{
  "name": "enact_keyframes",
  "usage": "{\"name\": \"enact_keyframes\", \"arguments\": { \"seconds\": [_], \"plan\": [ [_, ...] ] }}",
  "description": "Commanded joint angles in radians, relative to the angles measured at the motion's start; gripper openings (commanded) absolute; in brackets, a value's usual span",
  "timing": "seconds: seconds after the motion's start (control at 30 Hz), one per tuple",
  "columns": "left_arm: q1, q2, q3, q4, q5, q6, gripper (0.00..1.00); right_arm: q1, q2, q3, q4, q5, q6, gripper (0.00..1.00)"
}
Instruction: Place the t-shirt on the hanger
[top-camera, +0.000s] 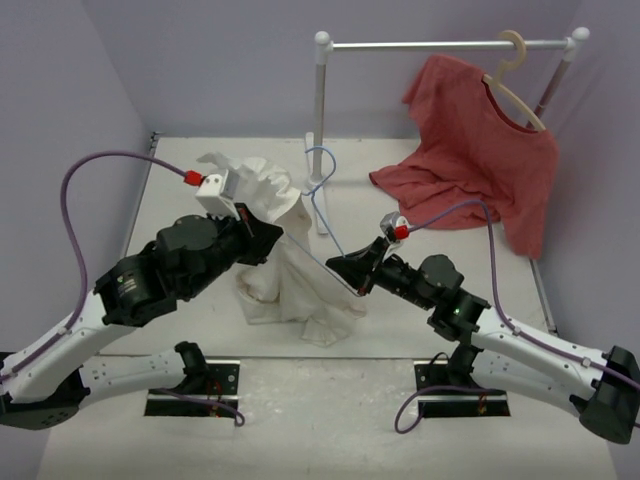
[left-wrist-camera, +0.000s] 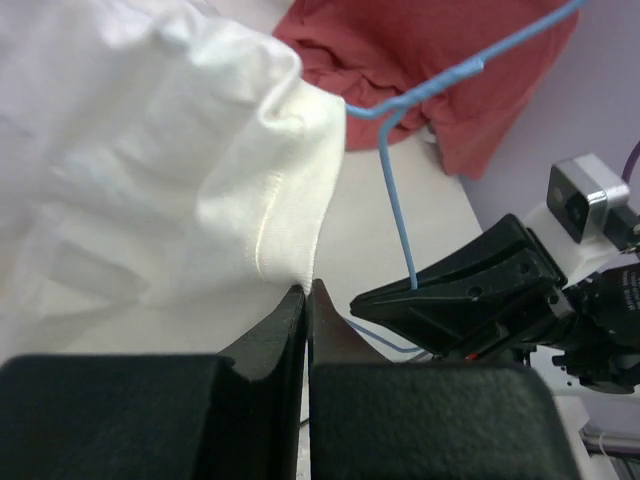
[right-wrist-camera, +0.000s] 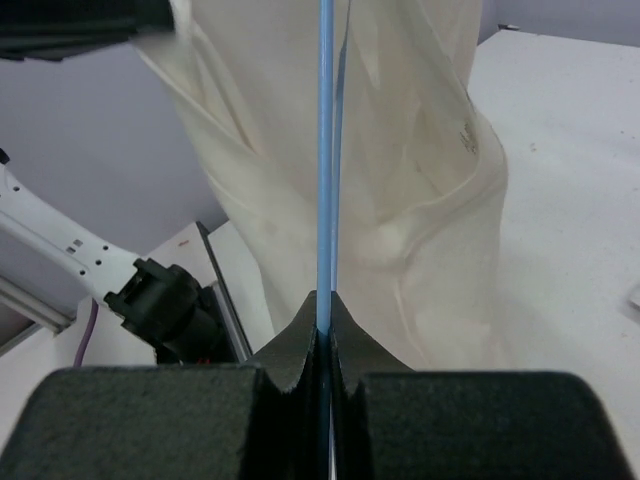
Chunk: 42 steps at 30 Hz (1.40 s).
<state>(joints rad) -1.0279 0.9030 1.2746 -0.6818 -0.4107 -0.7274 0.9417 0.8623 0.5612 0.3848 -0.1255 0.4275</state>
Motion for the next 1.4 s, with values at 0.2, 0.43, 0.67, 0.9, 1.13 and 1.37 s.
{"name": "enact_keyframes", "arguments": {
  "seconds": [0.2, 0.43, 0.67, 0.9, 1.13, 1.37],
  "plan": [
    [-0.001, 0.135, 0.244, -0.212, 0.020, 0.213, 0.00, -0.001, -0.054, -0.045, 0.300, -0.131, 0.008, 0.00],
    [-0.003, 0.223, 0.198, -0.161, 0.243, 0.305, 0.00, 0.002, -0.002, 0.003, 0.321, -0.123, 0.019, 0.00],
    [-0.002, 0.116, 0.205, -0.183, 0.056, 0.277, 0.47, -0.014, -0.033, -0.010, 0.285, -0.026, -0.002, 0.00],
    [-0.003, 0.047, 0.327, -0.243, -0.136, 0.262, 0.98, -0.062, -0.096, -0.054, 0.261, -0.060, -0.030, 0.00],
    [-0.003, 0.037, 0.278, -0.043, -0.320, 0.624, 1.00, -0.098, -0.149, -0.007, 0.019, -0.140, -0.101, 0.00],
    [-0.003, -0.005, 0.144, 0.186, 0.157, 1.113, 1.00, -0.207, -0.284, 0.034, -0.274, -0.356, -0.135, 0.00]
  ]
}}
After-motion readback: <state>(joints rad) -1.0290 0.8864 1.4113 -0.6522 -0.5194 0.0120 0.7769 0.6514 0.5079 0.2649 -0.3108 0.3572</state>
